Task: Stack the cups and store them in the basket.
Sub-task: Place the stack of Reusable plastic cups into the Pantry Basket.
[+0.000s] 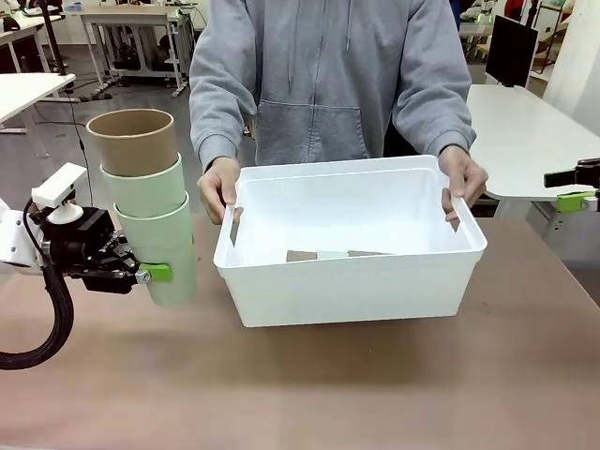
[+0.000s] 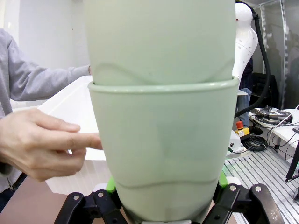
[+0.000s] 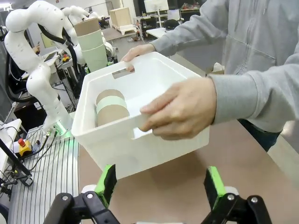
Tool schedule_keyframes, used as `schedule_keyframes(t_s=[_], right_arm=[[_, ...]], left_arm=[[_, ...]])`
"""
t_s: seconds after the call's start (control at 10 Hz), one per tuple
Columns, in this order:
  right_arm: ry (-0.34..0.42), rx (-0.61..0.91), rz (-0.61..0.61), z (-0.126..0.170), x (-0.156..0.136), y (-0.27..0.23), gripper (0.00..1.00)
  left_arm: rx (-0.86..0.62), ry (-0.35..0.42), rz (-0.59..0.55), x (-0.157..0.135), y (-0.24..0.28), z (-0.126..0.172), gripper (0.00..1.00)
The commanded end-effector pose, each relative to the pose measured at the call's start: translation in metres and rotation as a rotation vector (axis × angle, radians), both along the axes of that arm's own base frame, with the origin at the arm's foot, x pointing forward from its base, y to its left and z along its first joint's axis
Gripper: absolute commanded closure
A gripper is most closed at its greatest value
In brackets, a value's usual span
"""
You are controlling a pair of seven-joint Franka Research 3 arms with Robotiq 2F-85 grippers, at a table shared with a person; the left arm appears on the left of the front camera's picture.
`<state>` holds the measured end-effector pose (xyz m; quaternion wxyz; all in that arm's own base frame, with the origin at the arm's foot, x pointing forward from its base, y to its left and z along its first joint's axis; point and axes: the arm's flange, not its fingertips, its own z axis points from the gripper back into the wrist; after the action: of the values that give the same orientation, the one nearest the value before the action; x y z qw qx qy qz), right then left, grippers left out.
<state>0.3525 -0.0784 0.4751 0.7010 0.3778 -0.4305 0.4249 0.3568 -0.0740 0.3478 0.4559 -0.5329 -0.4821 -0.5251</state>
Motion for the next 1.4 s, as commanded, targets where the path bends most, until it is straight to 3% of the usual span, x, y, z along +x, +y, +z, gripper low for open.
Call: schedule_keyframes(t_s=[0.0,0.9,1.3], right_arm=[[0.008,0.010,-0.001,0.005,0.000,0.000,0.00],[0.008,0.010,-0.001,0.005,0.000,0.000,0.00],[0.008,0.010,-0.001,0.005,0.000,0.000,0.00]], left_arm=[[-0.009,-0.012,0.000,0.000,0.001,0.005,0.16],[0.000,0.000,0.000,0.000,0.000,0.000,0.16],[0.179,-0.025,0.074,0.001,-0.028,0.115,0.16]])
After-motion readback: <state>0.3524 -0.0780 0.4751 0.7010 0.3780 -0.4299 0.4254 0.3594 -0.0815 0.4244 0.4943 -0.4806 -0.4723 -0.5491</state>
